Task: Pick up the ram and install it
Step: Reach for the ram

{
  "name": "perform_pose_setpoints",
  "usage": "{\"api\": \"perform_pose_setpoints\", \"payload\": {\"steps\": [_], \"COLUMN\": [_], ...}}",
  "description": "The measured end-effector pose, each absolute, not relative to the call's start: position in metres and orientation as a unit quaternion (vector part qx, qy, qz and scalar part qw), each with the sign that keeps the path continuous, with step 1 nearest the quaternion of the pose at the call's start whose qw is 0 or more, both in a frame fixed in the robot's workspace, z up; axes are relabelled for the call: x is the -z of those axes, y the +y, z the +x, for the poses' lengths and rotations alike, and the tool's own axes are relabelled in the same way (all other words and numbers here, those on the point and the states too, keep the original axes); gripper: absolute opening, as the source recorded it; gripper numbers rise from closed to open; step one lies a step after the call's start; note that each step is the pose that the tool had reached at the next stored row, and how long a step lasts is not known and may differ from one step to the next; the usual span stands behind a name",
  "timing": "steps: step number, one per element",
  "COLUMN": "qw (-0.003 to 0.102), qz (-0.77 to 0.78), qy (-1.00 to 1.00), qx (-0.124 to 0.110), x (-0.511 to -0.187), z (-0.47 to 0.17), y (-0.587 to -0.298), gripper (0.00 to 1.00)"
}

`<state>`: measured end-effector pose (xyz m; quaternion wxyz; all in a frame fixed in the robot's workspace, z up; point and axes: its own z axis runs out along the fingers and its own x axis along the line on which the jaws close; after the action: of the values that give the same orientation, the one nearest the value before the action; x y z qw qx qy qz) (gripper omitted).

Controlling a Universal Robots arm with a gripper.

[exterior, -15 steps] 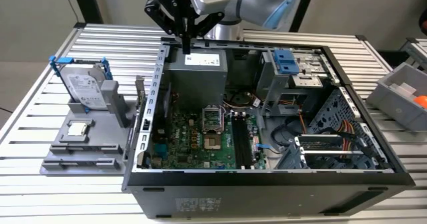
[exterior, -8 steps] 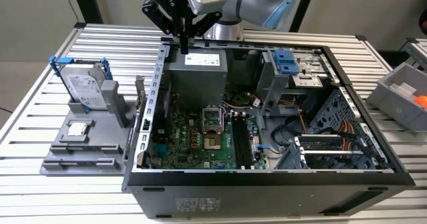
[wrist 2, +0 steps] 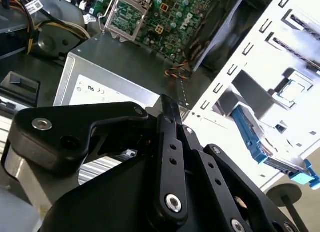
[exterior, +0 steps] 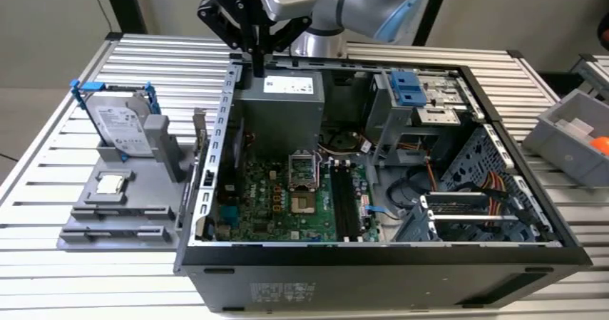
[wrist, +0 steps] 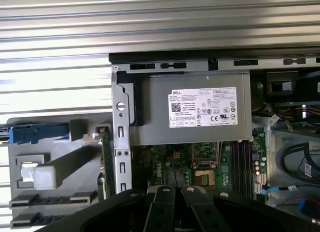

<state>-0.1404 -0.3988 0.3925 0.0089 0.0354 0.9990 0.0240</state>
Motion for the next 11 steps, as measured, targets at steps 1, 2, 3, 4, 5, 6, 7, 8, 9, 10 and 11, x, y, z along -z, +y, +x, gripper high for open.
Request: {"api": "perform_pose_setpoints", "payload": {"steps": [1,2,3,4,5,6,7,8,9,10,11], "qw": [0.009,0.009,0.009,0.009,0.009,0.009,0.009,0.008,0.008,0.008,0.008], "qz": [0.035,0.035,0.035,0.035,0.035,0.035,0.035,0.035,0.035,0.035,0.035], "qy": [0.999,0.999,0.999,0.999,0.999,0.999,0.999,0.999,0.999,0.999,0.999], "qx": [-0.024,-0.024,-0.024,-0.024,-0.024,-0.024,-0.024,-0.024,-0.024,-0.024,-0.024], "x": [-0.3925,-0.3925,-0.3925,-0.3925,-0.3925,-0.3925,-0.3925,-0.3925,-0.3925,-0.3925,-0.3925], "z": [-0.1412,-0.1421,-0.1430,-0.1440,-0.1449,-0.1459,-0.1468,-0.1478,-0.1488,-0.1498,-0.1507], "y": [-0.3988,-0.3988,-0.3988,-0.3988,-0.3988,-0.3988,-0.3988,-0.3988,-0.3988,-0.3988,-0.3988], "gripper": [0.00,0.00,0.00,0.00,0.00,0.00,0.00,0.00,0.00,0.00,0.00]}}
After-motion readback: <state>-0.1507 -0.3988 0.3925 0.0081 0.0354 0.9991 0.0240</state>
